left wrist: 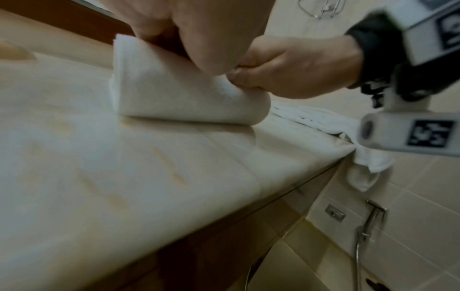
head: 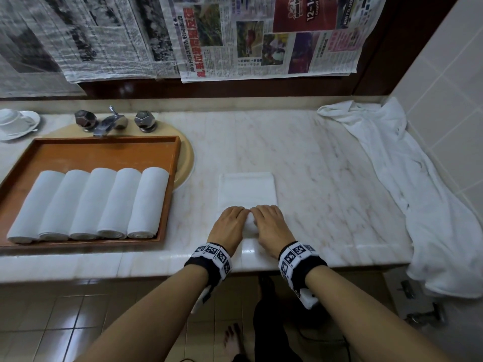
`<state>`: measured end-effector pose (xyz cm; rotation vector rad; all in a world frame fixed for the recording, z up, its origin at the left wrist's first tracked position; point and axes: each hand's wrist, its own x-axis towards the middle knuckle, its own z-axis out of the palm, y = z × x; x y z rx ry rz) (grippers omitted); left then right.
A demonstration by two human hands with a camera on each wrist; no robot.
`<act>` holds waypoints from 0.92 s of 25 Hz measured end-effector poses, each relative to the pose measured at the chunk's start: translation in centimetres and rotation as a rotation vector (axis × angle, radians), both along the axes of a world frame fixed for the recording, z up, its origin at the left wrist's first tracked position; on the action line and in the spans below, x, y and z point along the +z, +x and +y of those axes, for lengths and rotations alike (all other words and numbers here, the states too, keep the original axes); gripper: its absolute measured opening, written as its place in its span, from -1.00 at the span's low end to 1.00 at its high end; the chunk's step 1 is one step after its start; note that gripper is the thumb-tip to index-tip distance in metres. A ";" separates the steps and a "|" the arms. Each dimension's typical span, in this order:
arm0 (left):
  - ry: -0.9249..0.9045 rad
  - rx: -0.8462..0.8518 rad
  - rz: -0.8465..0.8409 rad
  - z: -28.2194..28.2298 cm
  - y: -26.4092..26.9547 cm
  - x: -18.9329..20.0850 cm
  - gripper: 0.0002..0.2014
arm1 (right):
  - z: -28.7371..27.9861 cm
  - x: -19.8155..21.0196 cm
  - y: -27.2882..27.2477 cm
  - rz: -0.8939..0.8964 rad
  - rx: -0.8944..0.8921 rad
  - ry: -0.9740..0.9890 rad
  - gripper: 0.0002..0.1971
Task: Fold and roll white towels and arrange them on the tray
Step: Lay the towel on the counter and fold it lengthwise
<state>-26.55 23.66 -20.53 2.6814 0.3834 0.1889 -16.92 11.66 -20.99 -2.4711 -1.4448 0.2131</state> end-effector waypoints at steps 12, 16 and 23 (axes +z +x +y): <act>0.063 0.032 0.102 0.7 1.2 1.0 -0.76 | -0.4 -0.6 -2.0 -0.099 -0.079 0.072 -0.53; 0.132 0.045 0.047 0.5 0.8 1.5 -0.65 | 0.5 0.3 0.5 -0.012 -0.051 0.029 -0.65; 0.329 -0.034 0.075 -2.5 -2.8 -2.0 -0.35 | 1.6 2.1 1.6 0.100 -0.044 -0.289 -0.66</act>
